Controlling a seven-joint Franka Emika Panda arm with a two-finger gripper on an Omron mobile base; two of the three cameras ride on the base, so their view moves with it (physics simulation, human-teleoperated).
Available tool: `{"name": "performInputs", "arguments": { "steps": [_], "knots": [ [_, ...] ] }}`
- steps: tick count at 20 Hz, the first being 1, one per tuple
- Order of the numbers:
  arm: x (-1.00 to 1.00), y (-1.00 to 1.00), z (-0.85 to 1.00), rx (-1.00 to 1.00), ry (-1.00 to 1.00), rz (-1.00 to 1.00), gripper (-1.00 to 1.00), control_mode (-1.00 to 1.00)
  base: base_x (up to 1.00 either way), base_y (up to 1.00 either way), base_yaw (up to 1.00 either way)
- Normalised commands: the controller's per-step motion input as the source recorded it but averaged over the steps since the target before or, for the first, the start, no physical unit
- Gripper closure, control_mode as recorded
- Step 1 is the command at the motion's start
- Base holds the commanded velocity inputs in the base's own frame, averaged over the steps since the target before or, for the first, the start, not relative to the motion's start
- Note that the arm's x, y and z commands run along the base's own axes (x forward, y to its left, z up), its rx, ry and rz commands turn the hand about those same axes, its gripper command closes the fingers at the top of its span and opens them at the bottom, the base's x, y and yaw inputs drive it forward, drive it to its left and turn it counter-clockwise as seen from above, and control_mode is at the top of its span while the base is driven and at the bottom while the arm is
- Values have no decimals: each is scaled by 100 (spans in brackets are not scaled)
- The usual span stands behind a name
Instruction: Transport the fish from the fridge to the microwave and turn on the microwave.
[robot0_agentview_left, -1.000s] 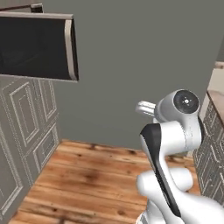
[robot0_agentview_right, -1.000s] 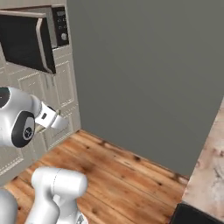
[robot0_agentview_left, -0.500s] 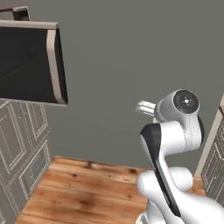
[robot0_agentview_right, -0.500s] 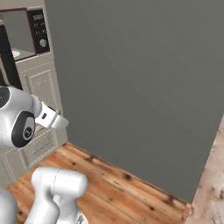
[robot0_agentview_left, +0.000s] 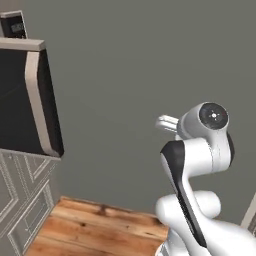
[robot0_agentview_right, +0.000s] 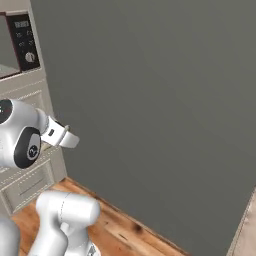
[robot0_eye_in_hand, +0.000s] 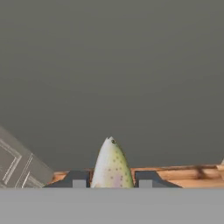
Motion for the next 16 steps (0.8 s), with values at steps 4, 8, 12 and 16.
{"name": "performInputs", "arguments": {
  "steps": [4, 8, 12, 16],
  "knots": [
    [0, 0, 0, 0, 0, 0, 100, 100, 87, 0, 30],
    [0, 0, 0, 0, 0, 0, 100, 100, 77, 1, 40],
    [0, 0, 0, 0, 0, 0, 100, 100, 65, 0, 51],
    [0, 0, 0, 0, 0, 0, 100, 100, 63, 0, 56]
  ]
}}
